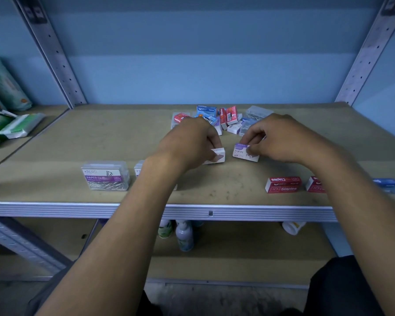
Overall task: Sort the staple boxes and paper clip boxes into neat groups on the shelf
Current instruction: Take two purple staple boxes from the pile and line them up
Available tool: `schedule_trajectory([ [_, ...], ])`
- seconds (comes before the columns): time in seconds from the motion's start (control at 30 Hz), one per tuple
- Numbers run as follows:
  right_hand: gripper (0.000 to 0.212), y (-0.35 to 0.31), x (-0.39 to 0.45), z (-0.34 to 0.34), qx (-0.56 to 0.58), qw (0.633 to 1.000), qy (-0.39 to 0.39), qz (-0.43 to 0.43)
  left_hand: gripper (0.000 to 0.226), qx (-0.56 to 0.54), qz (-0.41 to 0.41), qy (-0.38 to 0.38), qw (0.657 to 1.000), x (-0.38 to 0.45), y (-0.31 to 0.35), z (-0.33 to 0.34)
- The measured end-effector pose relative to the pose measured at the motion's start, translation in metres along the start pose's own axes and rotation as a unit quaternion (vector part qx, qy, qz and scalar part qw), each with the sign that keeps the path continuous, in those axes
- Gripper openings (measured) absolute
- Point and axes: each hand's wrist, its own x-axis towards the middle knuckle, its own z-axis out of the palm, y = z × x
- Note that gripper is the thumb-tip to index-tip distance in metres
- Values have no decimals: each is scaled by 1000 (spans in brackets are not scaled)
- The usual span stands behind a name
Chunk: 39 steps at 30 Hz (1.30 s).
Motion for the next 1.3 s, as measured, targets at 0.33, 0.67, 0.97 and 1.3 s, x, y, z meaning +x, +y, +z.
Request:
schedule_trajectory([
  [0.33, 18, -18, -32, -9, 7, 998, -30, -54, 16, 26, 33, 7, 999, -32, -3, -18],
  [0.67, 17, -27, -49, -10, -18, 995, -52, -79, 17, 34, 40, -14, 999, -46, -4, -21],
  [0.97, 17, -27, -50, -7, -13, 995, -71, -75, 17, 44, 58, -23, 997, -46, -4, -16],
  [1.3, 16, -25, -48, -3, -17, 993, -91, -71, 16, 65, 66, -33, 995, -44, -5, -10],
])
